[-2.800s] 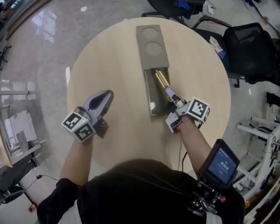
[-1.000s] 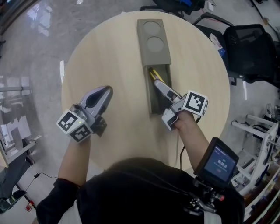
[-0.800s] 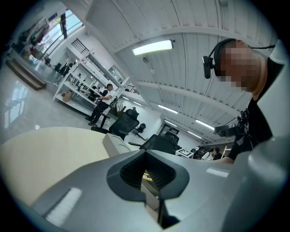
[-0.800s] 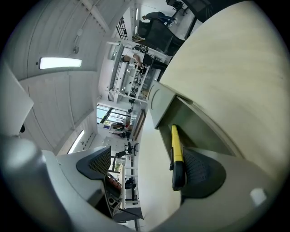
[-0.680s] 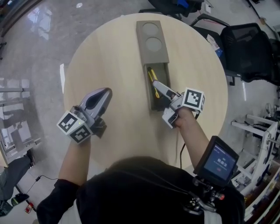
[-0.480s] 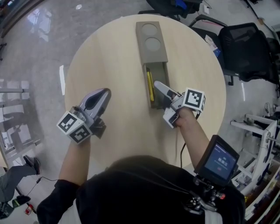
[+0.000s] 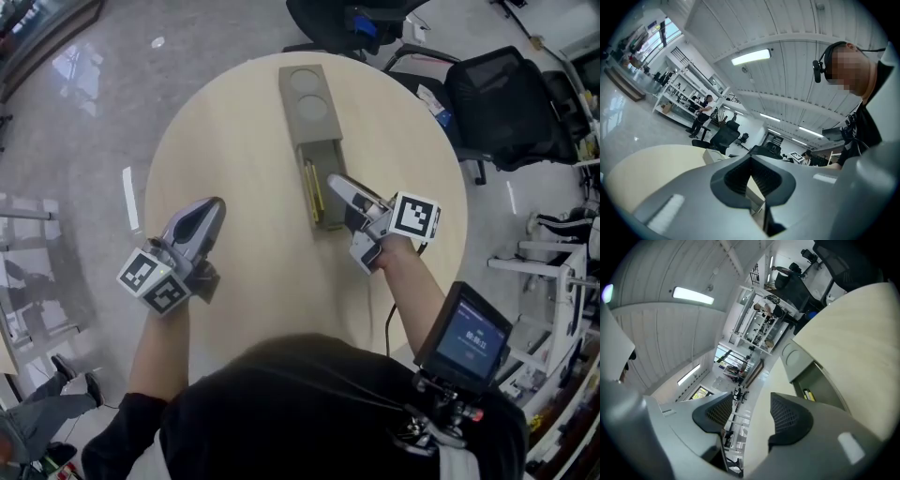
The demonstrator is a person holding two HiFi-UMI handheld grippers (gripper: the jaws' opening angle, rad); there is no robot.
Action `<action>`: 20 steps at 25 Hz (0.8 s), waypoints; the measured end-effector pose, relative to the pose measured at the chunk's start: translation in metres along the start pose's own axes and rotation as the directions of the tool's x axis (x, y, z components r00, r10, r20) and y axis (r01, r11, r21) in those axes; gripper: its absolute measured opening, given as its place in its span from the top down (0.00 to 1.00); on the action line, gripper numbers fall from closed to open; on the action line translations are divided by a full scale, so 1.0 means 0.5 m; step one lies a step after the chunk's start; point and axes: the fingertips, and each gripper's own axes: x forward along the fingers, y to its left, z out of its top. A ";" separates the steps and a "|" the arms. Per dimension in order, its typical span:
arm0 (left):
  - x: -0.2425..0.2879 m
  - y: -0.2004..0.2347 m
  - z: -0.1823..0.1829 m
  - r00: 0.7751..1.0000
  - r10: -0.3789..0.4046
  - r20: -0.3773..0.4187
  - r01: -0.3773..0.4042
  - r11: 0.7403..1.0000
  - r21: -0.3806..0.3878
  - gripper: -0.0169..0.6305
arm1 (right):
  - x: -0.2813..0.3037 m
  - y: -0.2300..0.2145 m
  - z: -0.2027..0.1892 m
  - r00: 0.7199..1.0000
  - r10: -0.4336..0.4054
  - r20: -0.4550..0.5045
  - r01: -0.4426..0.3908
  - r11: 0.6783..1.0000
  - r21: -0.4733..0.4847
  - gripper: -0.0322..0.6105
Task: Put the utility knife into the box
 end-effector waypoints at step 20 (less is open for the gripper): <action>-0.237 -0.107 0.141 0.994 -0.091 0.067 0.086 0.993 0.082 0.98 | -0.087 0.299 -0.071 0.988 0.110 0.111 -0.080 0.966 -0.247 0.93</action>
